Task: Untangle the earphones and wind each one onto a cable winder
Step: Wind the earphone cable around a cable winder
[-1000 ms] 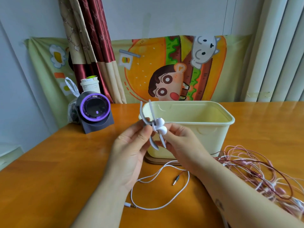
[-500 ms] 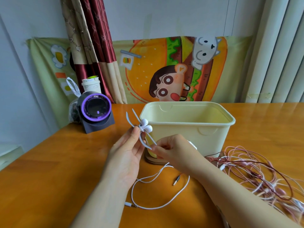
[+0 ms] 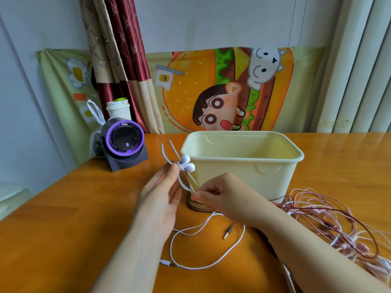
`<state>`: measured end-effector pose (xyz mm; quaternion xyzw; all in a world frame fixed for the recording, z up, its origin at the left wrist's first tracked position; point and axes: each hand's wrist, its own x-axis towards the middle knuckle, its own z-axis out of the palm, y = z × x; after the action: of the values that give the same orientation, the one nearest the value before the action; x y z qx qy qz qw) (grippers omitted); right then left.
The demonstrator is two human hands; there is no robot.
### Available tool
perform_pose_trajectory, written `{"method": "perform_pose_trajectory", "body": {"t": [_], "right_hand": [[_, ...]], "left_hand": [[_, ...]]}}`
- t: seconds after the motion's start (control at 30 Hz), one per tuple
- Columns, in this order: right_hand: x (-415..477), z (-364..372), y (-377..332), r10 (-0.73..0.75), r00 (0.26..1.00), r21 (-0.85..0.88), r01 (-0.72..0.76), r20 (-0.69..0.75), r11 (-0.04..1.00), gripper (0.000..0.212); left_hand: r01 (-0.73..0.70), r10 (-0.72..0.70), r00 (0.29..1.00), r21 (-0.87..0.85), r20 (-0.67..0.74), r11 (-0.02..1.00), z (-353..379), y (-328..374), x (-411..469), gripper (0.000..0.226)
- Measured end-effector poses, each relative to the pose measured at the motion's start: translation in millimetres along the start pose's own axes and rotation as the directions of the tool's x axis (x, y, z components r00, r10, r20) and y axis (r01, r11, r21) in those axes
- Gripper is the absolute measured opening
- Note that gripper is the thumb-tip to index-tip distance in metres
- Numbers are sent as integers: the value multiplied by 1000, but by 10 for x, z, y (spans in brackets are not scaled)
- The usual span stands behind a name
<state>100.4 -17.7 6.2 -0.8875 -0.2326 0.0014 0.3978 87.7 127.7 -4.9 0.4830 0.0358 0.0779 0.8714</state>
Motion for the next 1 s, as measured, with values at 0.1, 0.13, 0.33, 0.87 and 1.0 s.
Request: {"method": "perform_pose_trajectory", "body": {"t": [0.1, 0.13, 0.33, 0.87, 1.0], "right_hand": [[-43, -63, -96, -57, 998, -92, 56, -6, 994, 30], [-67, -86, -143, -103, 994, -140, 100, -17, 985, 31], [-220, -356, -417, -309, 946, -482, 227, -96, 846, 23], [-239, -755, -269, -286, 944, -78, 277, -163, 958, 14], [-248, -799, -237, -223, 974, 531, 212, -45, 820, 15]], "left_hand": [[-69, 68, 998, 75, 10, 995, -12, 2, -14, 26], [-93, 92, 996, 114, 10, 989, -31, -19, -3, 25], [-226, 171, 972, 457, 159, 860, 43, -26, -83, 36], [-150, -78, 873, 417, 481, 896, -11, 122, -135, 22], [-116, -94, 807, 312, 584, 943, -2, 166, -184, 24]]}}
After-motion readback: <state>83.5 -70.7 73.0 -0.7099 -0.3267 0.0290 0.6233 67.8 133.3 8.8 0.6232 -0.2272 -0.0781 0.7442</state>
